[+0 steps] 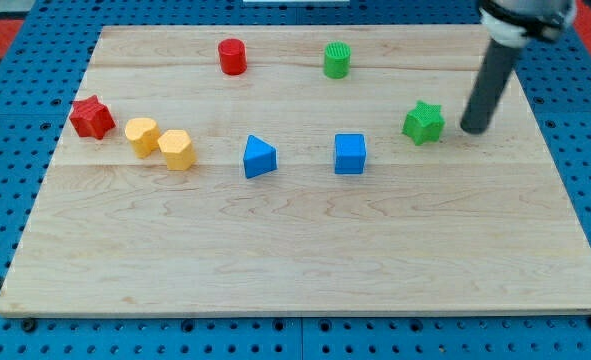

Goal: Point your arm to the blue triangle

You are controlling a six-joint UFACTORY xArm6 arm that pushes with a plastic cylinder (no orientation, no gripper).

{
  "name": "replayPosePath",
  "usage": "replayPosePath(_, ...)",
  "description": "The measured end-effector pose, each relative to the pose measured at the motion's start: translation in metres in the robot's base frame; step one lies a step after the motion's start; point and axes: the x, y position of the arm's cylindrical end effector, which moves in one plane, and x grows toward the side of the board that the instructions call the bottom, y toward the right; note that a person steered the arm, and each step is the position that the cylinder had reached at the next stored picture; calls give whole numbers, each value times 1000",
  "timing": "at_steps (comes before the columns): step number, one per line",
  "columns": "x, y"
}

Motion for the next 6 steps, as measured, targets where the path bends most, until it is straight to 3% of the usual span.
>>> replayPosePath(2,102,-110)
replayPosePath(3,106,-200)
replayPosePath(5,27,-303)
replayPosePath(6,16,-339)
